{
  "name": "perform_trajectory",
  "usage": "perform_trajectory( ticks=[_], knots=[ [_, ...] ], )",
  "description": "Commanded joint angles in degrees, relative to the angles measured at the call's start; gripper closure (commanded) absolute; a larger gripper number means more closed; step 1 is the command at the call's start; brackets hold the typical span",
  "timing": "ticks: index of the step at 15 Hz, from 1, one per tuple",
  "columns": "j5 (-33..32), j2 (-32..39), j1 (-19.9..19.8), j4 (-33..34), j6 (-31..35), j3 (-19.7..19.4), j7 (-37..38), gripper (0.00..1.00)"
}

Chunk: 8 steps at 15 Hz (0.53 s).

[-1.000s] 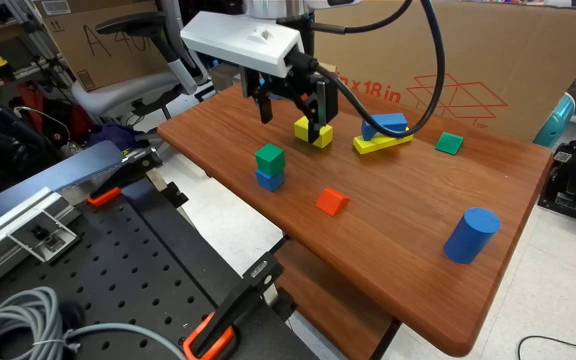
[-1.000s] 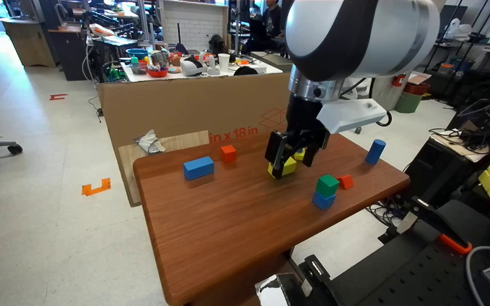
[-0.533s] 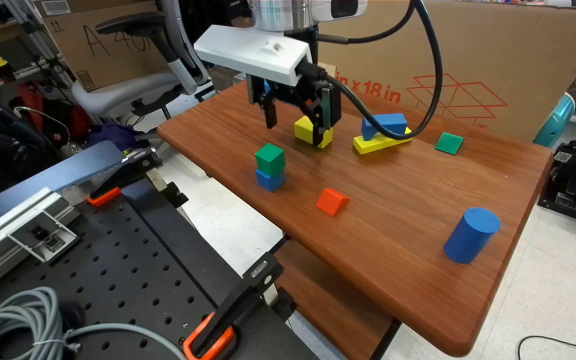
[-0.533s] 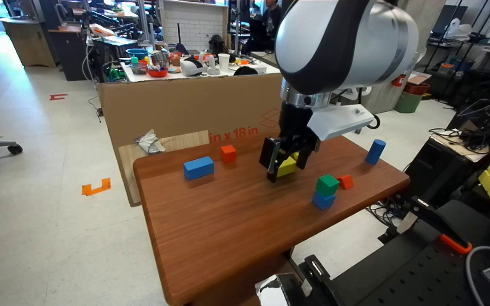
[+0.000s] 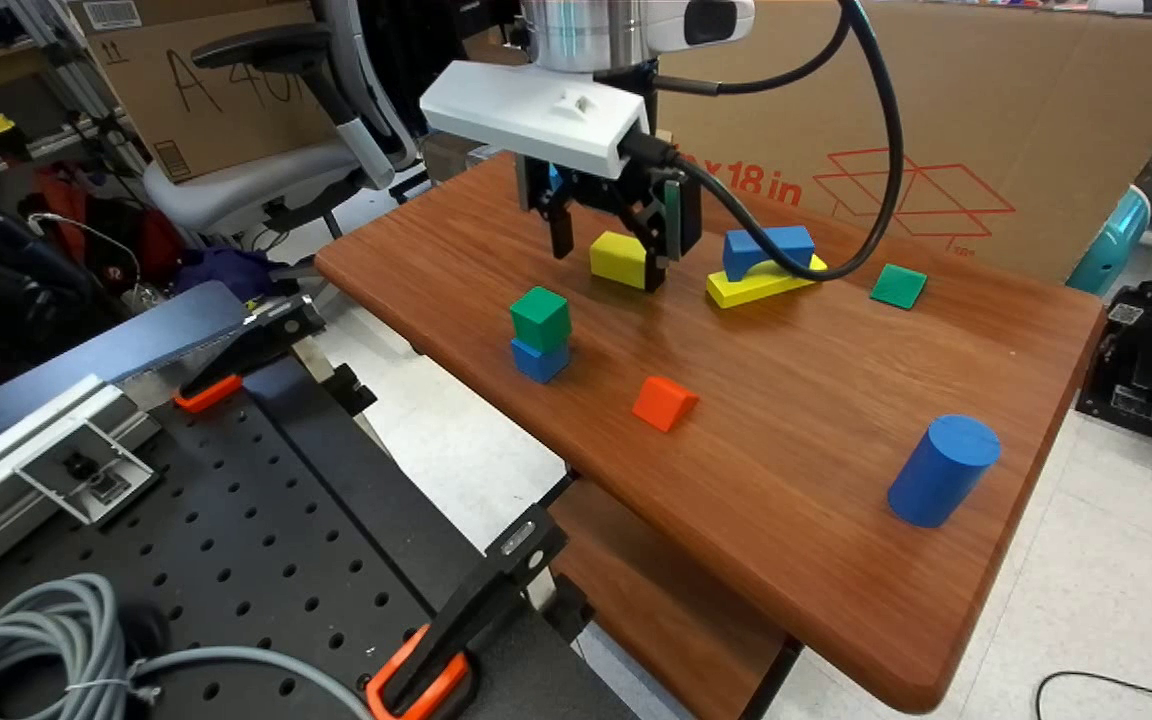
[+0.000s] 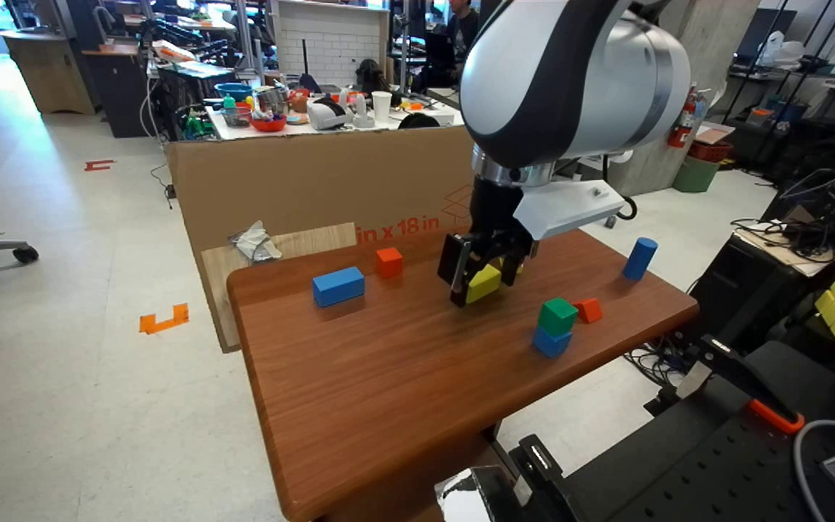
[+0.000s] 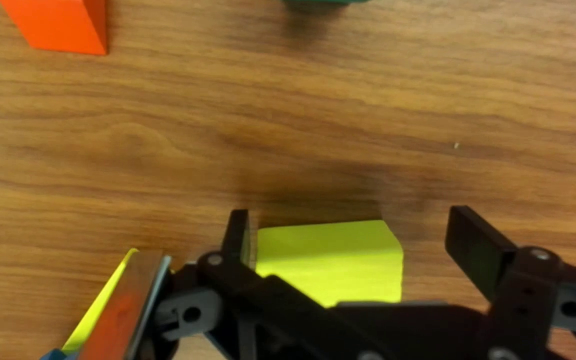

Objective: Move the yellow block forward

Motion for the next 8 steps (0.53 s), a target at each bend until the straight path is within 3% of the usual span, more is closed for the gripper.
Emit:
perform_trajectory(
  ticks=[1,7,8],
  knots=[
    [-2.3,1.6,1.5,2.4,-0.4,-1.3,1.9,0.00],
    [-5.1,1.8,2.7,3.4,0.6,-2.3,1.7,0.00],
    [-5.3,1.8,2.5,3.6,0.2,-1.9,1.2,0.25]
  ],
)
